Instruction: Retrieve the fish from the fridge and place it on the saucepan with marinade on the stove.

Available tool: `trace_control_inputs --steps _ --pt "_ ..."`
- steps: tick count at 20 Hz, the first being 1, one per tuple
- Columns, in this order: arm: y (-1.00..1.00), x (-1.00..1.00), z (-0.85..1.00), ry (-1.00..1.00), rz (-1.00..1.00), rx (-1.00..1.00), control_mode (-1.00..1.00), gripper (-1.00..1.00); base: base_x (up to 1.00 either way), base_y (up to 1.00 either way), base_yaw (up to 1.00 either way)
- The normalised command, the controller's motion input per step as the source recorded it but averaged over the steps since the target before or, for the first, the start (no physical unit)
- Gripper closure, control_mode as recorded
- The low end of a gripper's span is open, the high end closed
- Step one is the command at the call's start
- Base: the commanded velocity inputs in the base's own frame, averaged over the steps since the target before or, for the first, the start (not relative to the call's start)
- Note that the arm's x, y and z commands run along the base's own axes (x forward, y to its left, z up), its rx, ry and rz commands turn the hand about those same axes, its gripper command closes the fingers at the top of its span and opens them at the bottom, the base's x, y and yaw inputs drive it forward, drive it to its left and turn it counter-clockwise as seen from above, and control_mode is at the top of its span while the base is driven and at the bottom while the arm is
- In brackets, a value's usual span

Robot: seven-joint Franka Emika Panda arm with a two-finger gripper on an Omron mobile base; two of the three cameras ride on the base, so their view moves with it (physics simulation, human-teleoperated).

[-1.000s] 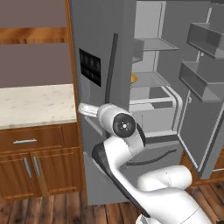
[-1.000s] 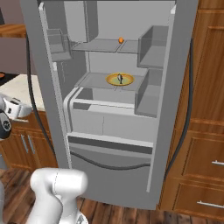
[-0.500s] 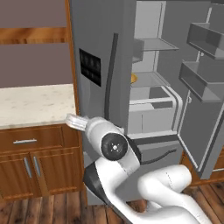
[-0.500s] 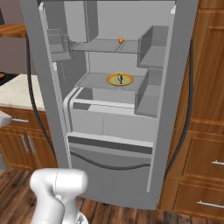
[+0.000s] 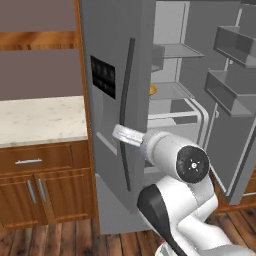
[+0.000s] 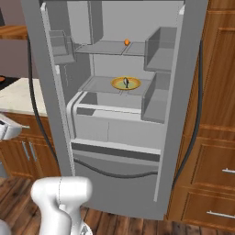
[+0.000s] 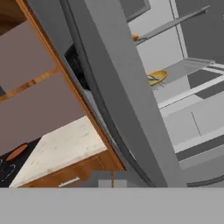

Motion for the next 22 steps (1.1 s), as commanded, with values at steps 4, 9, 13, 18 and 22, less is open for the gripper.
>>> trace_control_inputs --steps 4,9,13,18,22 --pt "-1.00 0.00 0.20 -0.01 0.05 0.04 -1.00 1.00 0.00 0.00 0.00" --pt "-1.00 0.00 0.04 -0.01 0.09 0.02 -1.00 1.00 0.00 0.00 0.00" --pt "-0.95 0.00 -0.05 0.00 0.09 0.00 -1.00 1.00 0.00 0.00 0.00" --pt "-0.44 0.00 -0.23 -0.01 0.04 -0.03 -1.00 1.00 0.00 0.00 0.00" --pt "0.00 0.00 -0.31 -0.19 0.02 -0.13 -1.00 1.00 0.00 0.00 0.00"
